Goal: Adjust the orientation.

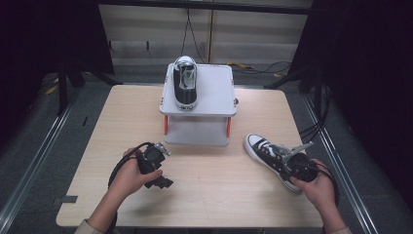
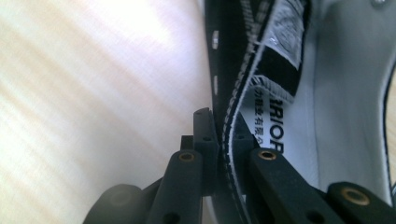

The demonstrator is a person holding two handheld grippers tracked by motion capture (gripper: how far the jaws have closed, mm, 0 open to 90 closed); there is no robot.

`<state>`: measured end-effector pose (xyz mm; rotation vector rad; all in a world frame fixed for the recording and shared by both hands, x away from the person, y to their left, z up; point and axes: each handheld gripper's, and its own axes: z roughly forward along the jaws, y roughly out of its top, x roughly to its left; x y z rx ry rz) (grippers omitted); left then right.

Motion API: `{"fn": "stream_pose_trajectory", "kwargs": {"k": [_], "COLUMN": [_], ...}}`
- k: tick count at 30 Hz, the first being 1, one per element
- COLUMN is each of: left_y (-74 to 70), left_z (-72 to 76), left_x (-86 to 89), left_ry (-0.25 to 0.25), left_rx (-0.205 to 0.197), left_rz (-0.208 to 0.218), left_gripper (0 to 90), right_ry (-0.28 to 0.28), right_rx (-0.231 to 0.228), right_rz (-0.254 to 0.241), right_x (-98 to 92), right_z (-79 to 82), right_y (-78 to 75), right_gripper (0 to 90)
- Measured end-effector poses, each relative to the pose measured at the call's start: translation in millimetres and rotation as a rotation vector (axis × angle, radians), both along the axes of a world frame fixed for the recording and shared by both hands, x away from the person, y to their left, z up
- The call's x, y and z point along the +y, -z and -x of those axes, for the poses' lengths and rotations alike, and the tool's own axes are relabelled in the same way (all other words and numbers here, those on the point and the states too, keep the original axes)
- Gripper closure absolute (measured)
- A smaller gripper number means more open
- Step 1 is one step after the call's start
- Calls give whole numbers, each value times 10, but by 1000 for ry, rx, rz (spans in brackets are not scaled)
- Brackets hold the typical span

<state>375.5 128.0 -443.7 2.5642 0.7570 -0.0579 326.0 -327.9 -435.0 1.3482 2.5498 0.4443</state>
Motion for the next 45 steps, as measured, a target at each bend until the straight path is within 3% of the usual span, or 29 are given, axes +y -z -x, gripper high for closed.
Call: {"fn": "stream_pose_trajectory", "kwargs": {"k": [1, 3, 6, 8, 9, 12, 16, 19, 21, 25, 29, 30, 32, 36, 41, 45], "left_y": [0, -11, -15, -19, -22, -22, -25, -32, -20, -11, -18, -16, -15, -21, -33, -23], "left_z": [0, -10, -15, -18, -25, -25, -14, -9, -3, 0, 0, 4, 9, 12, 15, 17], "left_x": [0, -11, -22, -36, -36, -39, -28, -14, -21, -41, -62, -70, -82, -93, -82, -67], "left_ry": [0, 6, 5, 4, 16, 34, 27, 27, 28, 34, 40, 37, 34, 46, 36, 40], "left_rx": [0, -1, 2, 1, 0, 7, 3, 6, 7, 10, 8, 8, 9, 7, 4, 4], "left_rz": [0, 1, 7, 12, 6, 4, 11, 9, 9, 4, -3, 1, 4, -2, 5, 4], "left_gripper": [186, 186, 185, 185, 184, 185, 185, 185, 184, 185, 184, 184, 184, 184, 184, 184], "right_ry": [0, 55, 71, 64, 36, 40, 18, 13, -3, -25, -47, -53, -51, -48, -110, -137], "right_rx": [0, -10, -7, -6, -21, -23, 10, 56, 51, 54, 58, 64, 95, 106, 133, 140], "right_rz": [0, -2, -13, 8, 67, 83, 103, 40, -13, -25, 0, 11, -12, -35, -82, -55], "right_x": [0, 54, 134, 275, 411, 493, 517, 421, 327, 276, 244, 235, 224, 277, 491, 638], "right_z": [0, -106, -172, -195, -199, -200, -197, -176, -114, -52, -2, -1, -1, 7, -25, -49], "right_y": [0, 38, 46, 21, -3, -19, -15, 8, -5, -46, -77, -68, -22, -6, -18, -28], "right_gripper": [863, 864, 861, 850, 837, 817, 713, 616, 581, 543, 515, 512, 551, 588, 572, 514]}}
